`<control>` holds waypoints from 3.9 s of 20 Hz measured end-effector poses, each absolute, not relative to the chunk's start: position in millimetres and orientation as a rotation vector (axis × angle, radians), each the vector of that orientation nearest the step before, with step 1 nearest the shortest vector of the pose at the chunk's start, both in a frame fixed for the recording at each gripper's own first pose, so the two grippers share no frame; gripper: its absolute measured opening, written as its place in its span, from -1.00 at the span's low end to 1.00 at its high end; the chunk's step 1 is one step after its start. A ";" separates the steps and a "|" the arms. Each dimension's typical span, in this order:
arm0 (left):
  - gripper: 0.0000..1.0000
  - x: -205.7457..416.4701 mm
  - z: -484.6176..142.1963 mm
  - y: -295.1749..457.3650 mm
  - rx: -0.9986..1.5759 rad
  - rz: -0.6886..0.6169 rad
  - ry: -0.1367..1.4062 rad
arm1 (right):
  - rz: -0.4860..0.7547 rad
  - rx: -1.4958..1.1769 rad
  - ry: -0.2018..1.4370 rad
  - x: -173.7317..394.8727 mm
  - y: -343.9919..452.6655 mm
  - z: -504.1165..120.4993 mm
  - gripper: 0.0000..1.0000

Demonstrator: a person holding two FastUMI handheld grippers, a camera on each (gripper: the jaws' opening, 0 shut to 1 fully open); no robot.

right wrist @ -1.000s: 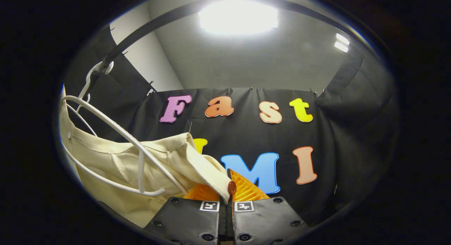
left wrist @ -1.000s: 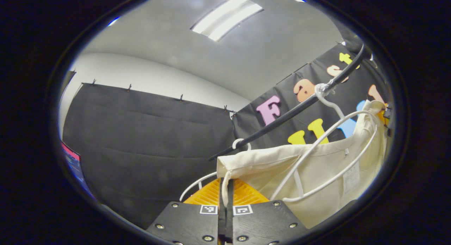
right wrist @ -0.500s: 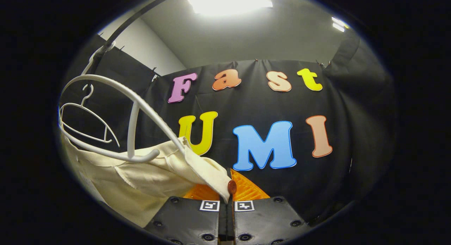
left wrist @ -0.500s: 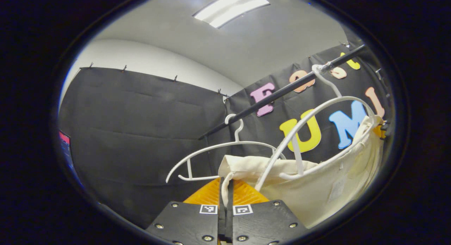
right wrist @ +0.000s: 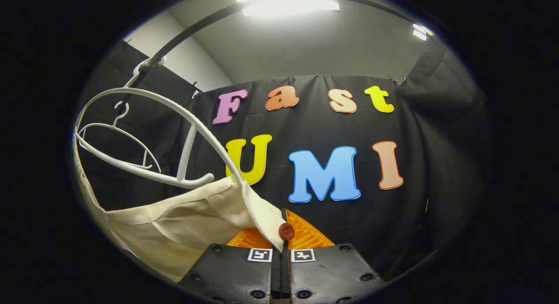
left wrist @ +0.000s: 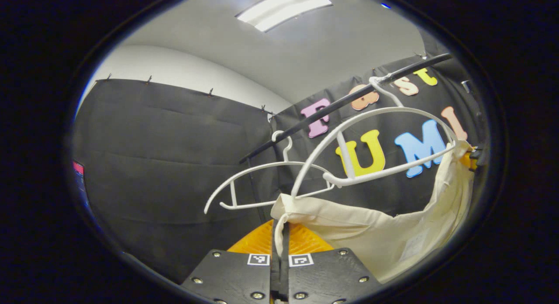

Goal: Grasp the clothes on the hanger with both hands and then place them into the laundry hamper below.

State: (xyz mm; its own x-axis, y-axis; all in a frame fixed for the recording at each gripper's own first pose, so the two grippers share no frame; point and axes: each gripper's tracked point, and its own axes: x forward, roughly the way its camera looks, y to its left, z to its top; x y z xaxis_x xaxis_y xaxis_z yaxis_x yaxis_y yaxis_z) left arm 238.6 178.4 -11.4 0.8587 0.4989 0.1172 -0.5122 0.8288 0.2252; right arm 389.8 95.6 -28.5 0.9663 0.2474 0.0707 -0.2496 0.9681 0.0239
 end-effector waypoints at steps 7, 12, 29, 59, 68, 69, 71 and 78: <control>-0.99 223.6 -41.4 154.3 0.202 0.441 -0.025 | 0.212 0.020 0.013 338.0 87.7 -62.8 -0.97; -0.99 195.7 -44.0 141.1 0.184 0.340 -0.027 | 0.285 0.013 0.013 289.5 116.5 -60.2 -1.00; -0.99 209.3 -113.0 55.4 -0.001 0.063 -0.001 | 0.514 0.092 0.120 175.7 205.7 -113.8 -0.97; 0.48 86.9 -474.1 41.4 0.111 -0.057 0.735 | 0.429 -0.107 0.761 67.1 171.2 -388.8 -0.39; 0.89 48.3 -448.7 77.1 0.107 -0.086 0.874 | 0.344 -0.174 0.864 38.5 141.3 -350.7 0.79; 0.92 54.8 -434.9 81.6 0.116 -0.093 0.852 | 0.336 -0.150 0.855 38.0 142.1 -339.4 0.79; 0.92 64.3 -405.4 87.3 0.136 -0.104 0.812 | 0.324 -0.121 0.847 40.8 147.0 -320.6 0.83; 0.90 88.6 -295.4 86.2 0.105 -0.100 0.599 | 0.292 -0.067 0.627 58.9 125.0 -227.1 0.99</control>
State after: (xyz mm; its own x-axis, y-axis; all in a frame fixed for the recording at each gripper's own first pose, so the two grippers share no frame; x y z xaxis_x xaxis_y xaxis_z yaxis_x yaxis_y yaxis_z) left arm 88.6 86.2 -295.4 0.8214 -0.0636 -0.5668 0.1246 0.9898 0.0695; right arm 58.9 125.0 -227.1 0.7701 0.2488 -0.5873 -0.2889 0.9570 0.0266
